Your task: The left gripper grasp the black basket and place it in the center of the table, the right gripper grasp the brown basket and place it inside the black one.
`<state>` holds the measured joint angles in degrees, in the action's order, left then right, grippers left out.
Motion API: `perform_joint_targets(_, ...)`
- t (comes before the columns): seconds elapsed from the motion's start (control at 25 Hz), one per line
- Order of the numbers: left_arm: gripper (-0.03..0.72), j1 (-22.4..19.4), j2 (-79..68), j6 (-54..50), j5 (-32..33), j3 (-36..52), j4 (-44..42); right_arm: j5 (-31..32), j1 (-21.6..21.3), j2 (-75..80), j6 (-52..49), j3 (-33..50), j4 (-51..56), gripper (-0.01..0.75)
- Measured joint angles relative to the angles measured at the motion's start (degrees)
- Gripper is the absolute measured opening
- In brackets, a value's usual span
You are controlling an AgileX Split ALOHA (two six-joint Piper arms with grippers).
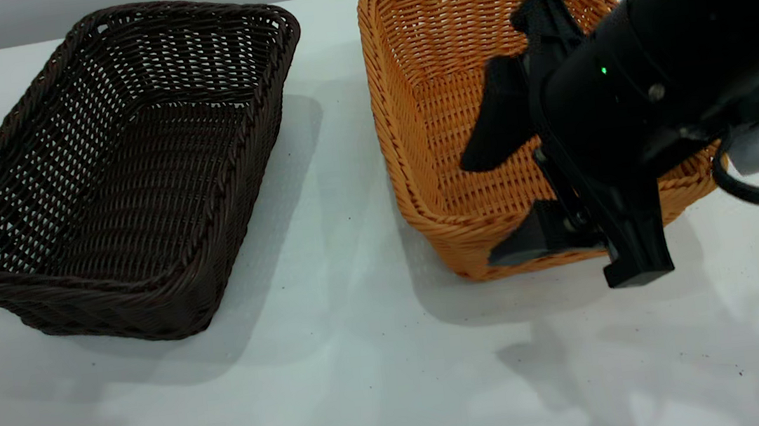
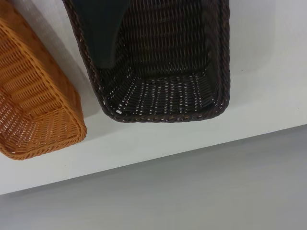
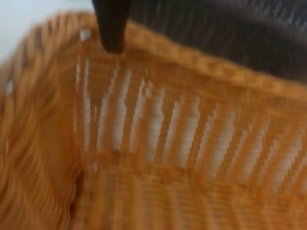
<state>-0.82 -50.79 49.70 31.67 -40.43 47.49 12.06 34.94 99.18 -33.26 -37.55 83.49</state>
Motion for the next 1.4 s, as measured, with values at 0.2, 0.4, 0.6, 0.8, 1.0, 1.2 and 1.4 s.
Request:
perform_joint_targets(0.2, 0.435, 0.0, 0.0, 0.0, 0.0, 0.0, 0.0, -3.3, 0.0, 1.0, 1.6, 0.0, 0.0, 0.511)
perform_joint_targets(0.4, 0.435, 0.0, 0.0, 0.1, 0.0, 0.0, 0.0, -5.1, 0.0, 2.7, 1.6, 0.0, 0.0, 0.511)
perform_joint_targets(0.6, 0.433, 0.0, 0.0, 0.1, 0.0, 0.0, 0.0, -6.9, 0.0, 4.6, 1.6, 0.0, 0.0, 0.511)
perform_joint_targets(0.8, 0.428, 0.0, 0.0, 0.1, 0.0, 0.0, 0.0, -12.1, -0.1, 4.7, 2.2, -0.1, 0.0, 0.511)
perform_joint_targets(1.0, 0.428, 0.0, 0.0, 0.1, 0.0, 0.0, 0.0, -14.1, -0.1, 6.1, 2.4, -0.1, 0.0, 0.511)
perform_joint_targets(1.2, 0.428, 0.0, 0.0, 0.1, 0.0, 0.0, 0.0, -15.2, -0.1, 8.1, 2.2, -1.1, 0.1, 0.511)
perform_joint_targets(1.4, 0.428, 0.0, 0.0, 0.1, 0.0, 0.0, 0.0, -16.7, -0.1, 9.5, 2.6, -2.5, 0.0, 0.511)
